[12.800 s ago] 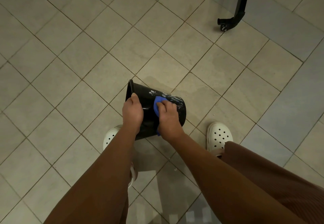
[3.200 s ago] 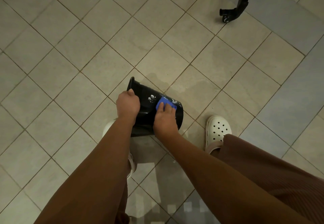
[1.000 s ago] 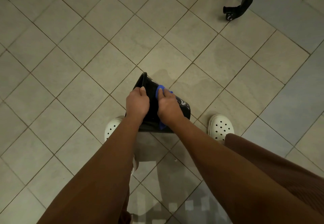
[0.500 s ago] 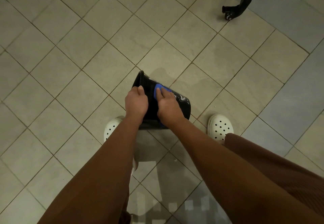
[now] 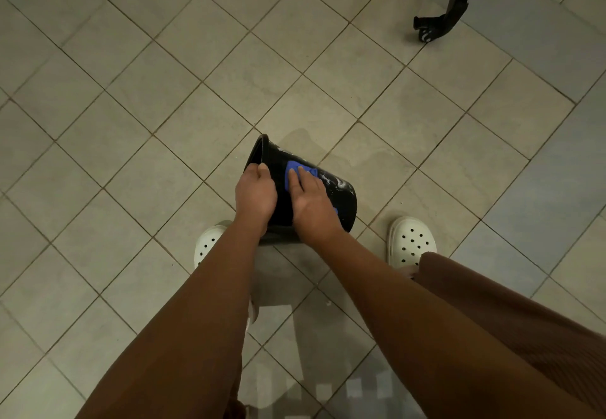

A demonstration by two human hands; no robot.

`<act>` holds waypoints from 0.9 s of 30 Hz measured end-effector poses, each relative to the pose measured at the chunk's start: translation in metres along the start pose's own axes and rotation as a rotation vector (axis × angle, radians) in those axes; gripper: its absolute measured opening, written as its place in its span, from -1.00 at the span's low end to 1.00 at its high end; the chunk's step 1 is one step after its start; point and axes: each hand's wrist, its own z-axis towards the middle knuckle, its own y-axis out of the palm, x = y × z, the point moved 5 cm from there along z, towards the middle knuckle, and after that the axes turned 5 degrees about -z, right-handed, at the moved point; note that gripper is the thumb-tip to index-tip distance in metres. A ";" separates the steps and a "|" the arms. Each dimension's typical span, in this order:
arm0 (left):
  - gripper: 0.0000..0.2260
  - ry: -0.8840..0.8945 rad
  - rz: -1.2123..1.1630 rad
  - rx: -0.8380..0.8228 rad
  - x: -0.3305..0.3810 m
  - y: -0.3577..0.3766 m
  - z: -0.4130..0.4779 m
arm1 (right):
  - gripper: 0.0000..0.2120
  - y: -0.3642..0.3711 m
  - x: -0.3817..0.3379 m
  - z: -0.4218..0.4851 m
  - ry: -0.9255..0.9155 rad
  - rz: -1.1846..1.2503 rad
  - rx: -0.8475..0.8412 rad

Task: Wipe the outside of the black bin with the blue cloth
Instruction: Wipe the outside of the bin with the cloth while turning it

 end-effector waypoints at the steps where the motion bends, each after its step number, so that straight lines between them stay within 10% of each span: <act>1: -0.73 0.012 0.003 0.003 0.001 0.001 -0.002 | -0.26 -0.001 0.006 0.003 0.038 -0.003 -0.025; 27: -0.71 0.054 0.035 0.035 0.002 -0.004 0.000 | -0.15 0.010 0.002 0.005 0.011 -0.056 0.007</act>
